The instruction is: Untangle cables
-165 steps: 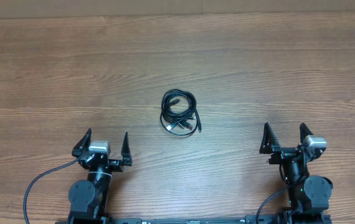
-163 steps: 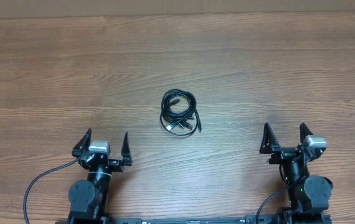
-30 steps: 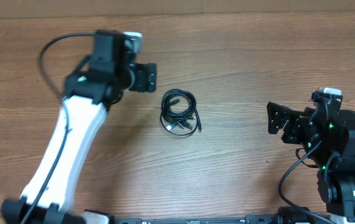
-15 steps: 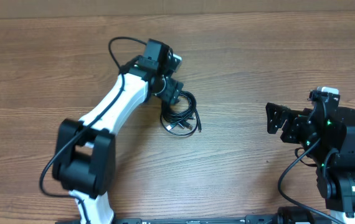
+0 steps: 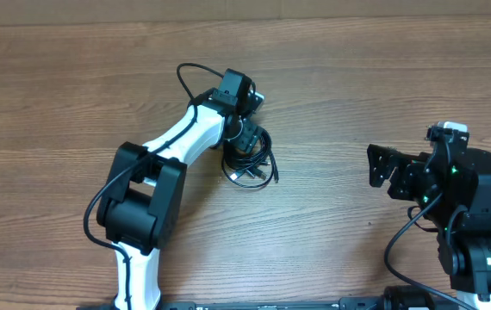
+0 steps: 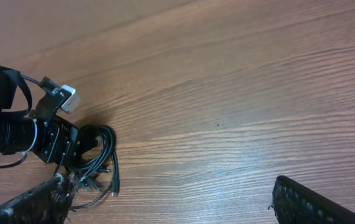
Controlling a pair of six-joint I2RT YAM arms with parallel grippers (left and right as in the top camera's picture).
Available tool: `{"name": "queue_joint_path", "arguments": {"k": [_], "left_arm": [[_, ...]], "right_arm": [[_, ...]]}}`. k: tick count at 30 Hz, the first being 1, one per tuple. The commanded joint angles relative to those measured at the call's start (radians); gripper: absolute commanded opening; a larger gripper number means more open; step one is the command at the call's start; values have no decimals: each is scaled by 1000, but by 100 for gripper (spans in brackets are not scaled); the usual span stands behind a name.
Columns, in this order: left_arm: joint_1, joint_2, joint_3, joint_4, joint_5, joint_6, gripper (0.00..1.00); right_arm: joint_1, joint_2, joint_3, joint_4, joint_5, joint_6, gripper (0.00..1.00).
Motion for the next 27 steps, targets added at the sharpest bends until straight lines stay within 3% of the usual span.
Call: {"name": "queue_joint_path", "arguments": {"k": [1,6,13,16,20,27], "left_arm": [[-1,32,12,-3,-45,0,51],[-1,24,18,-11,-45,-5,4],[0,-61,135,-145,34,-93,4],[0,-119,192,-222,153,-93,4],[-2,-178,203,-251,197,-93,4],[-2,-198,203,-336,238,-117,4]], "right_arm": [[-3,-2,24,1,-5,4,100],[-3,-2,24,5,-4,3,100],[-2,30,24,5,-10,3,100],[0,70,24,21,-89,0,100],[0,135,24,84,-235,0,100],[30,262,24,174,-319,0,91]]}}
